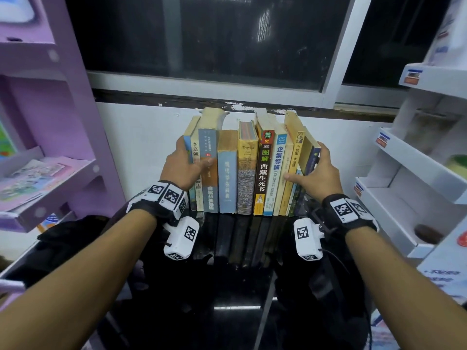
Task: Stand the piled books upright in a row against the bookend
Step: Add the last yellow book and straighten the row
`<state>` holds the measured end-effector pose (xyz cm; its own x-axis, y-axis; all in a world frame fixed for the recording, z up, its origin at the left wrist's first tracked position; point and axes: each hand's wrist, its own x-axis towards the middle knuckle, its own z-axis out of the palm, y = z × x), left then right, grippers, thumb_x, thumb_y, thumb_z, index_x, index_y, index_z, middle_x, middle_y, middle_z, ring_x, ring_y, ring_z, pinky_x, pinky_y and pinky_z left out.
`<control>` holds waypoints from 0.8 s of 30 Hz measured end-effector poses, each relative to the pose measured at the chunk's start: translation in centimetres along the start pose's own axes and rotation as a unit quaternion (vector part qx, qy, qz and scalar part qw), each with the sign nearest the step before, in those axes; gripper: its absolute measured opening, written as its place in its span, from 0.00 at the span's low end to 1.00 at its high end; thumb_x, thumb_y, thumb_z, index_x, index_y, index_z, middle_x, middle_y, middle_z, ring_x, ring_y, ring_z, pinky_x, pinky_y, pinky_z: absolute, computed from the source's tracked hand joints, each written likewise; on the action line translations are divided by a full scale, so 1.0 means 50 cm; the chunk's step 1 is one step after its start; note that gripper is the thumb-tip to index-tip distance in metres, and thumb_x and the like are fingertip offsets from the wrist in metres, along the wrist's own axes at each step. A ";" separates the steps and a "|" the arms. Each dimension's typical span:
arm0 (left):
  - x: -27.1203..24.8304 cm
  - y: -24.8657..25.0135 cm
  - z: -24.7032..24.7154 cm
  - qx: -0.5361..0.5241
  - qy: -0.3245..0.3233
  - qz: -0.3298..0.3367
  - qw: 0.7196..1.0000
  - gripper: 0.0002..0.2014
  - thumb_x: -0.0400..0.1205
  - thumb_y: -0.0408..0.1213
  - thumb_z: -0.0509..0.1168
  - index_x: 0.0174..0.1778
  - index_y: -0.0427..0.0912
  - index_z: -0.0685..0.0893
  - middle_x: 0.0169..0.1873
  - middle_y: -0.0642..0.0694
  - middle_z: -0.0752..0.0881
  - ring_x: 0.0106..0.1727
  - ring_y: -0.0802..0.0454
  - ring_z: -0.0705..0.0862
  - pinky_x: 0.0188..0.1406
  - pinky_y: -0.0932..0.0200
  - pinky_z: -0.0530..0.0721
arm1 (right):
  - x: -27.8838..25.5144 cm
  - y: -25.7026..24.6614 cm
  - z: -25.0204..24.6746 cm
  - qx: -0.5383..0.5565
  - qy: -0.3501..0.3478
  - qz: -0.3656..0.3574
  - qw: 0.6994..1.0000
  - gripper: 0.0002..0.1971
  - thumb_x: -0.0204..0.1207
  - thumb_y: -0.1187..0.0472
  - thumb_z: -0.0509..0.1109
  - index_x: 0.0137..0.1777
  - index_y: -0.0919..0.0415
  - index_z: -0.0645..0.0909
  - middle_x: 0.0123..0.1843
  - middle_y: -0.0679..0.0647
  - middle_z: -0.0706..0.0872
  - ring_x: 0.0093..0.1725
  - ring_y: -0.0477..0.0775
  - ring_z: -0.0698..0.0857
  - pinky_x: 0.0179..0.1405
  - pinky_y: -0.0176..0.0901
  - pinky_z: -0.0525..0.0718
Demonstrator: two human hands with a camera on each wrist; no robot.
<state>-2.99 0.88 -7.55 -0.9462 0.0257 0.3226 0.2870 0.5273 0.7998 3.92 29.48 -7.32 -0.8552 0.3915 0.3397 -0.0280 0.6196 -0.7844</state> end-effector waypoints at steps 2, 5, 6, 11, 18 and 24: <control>0.000 0.001 0.006 0.024 -0.007 0.015 1.000 0.31 0.76 0.47 0.73 0.70 0.42 0.67 0.58 0.41 0.85 0.55 0.40 0.84 0.47 0.56 0.77 | 0.001 0.001 0.000 0.003 0.000 0.004 1.000 0.45 0.64 0.57 0.83 0.77 0.52 0.60 0.63 0.52 0.84 0.56 0.50 0.82 0.52 0.45 0.81; -0.001 0.007 0.013 0.068 -0.022 0.050 0.996 0.32 0.77 0.44 0.72 0.73 0.42 0.64 0.60 0.39 0.84 0.59 0.37 0.83 0.54 0.49 0.81 | 0.002 0.005 -0.004 0.003 0.006 0.007 1.000 0.45 0.65 0.57 0.83 0.77 0.51 0.60 0.63 0.52 0.84 0.59 0.52 0.84 0.52 0.45 0.81; -0.001 0.009 0.015 0.080 -0.025 0.058 0.995 0.32 0.77 0.44 0.72 0.73 0.42 0.63 0.60 0.39 0.84 0.59 0.37 0.83 0.56 0.46 0.81 | 0.002 0.007 -0.005 0.002 0.008 0.009 1.000 0.45 0.65 0.57 0.83 0.77 0.51 0.60 0.63 0.52 0.84 0.59 0.53 0.84 0.52 0.46 0.81; 0.005 0.001 0.017 0.093 -0.009 0.069 0.993 0.31 0.79 0.42 0.70 0.75 0.45 0.63 0.58 0.38 0.85 0.56 0.35 0.84 0.54 0.43 0.82 | 0.002 0.012 -0.002 -0.016 0.016 0.006 1.000 0.45 0.65 0.58 0.83 0.77 0.51 0.59 0.62 0.54 0.85 0.59 0.57 0.85 0.56 0.51 0.83; 0.007 -0.021 0.002 0.067 0.010 0.074 0.995 0.33 0.77 0.44 0.72 0.77 0.51 0.65 0.57 0.41 0.87 0.56 0.41 0.86 0.53 0.46 0.85 | 0.003 0.013 0.013 -0.041 0.010 -0.008 0.999 0.45 0.66 0.61 0.83 0.78 0.48 0.59 0.63 0.55 0.85 0.60 0.59 0.86 0.55 0.57 0.85; 0.009 -0.029 0.004 0.059 0.005 0.077 0.995 0.31 0.77 0.45 0.72 0.75 0.53 0.66 0.58 0.43 0.87 0.57 0.40 0.86 0.55 0.42 0.85 | -0.009 0.007 0.000 -0.034 -0.006 -0.014 0.999 0.45 0.67 0.62 0.82 0.79 0.49 0.58 0.66 0.54 0.83 0.63 0.57 0.85 0.58 0.58 0.84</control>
<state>-3.84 0.30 -8.67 -0.8904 0.1060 0.4427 0.4088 0.6140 0.6752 4.29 29.51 -7.77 -0.8603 0.3656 0.3553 -0.0177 0.6751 -0.7375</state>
